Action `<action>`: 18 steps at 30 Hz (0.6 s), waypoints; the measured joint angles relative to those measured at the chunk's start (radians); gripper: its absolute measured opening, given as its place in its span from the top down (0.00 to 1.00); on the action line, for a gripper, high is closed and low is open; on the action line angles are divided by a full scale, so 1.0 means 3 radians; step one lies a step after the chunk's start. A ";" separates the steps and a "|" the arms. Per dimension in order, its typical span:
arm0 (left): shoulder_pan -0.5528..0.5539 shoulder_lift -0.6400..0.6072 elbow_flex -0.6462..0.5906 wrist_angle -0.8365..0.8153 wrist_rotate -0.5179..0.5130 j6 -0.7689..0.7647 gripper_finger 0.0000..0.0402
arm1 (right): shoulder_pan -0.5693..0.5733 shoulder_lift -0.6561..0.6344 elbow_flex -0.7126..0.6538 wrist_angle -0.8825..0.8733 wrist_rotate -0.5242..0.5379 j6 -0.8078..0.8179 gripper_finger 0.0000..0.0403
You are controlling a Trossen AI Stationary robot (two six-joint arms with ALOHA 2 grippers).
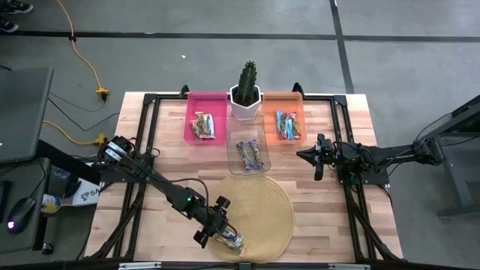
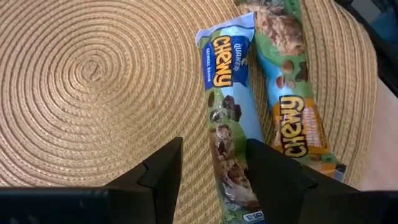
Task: Pick and place Granola Bars by type
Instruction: Put the blue granola bar into the transparent bin
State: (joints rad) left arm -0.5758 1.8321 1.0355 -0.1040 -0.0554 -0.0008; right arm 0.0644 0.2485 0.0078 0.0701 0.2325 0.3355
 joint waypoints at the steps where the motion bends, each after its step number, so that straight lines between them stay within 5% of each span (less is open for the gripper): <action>1: 0.0000 0.0002 0.0000 -0.0002 0.0000 0.0001 0.57 | 0.0000 0.0001 0.0001 0.0002 -0.0001 -0.0001 1.00; 18: 0.0000 0.0002 0.0000 -0.0007 0.0192 -0.0053 0.57 | 0.0000 0.0000 0.0001 0.0001 0.0000 0.0000 1.00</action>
State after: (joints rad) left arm -0.5758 1.8328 1.0355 -0.1062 0.0022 -0.0169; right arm 0.0644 0.2485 0.0080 0.0704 0.2325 0.3355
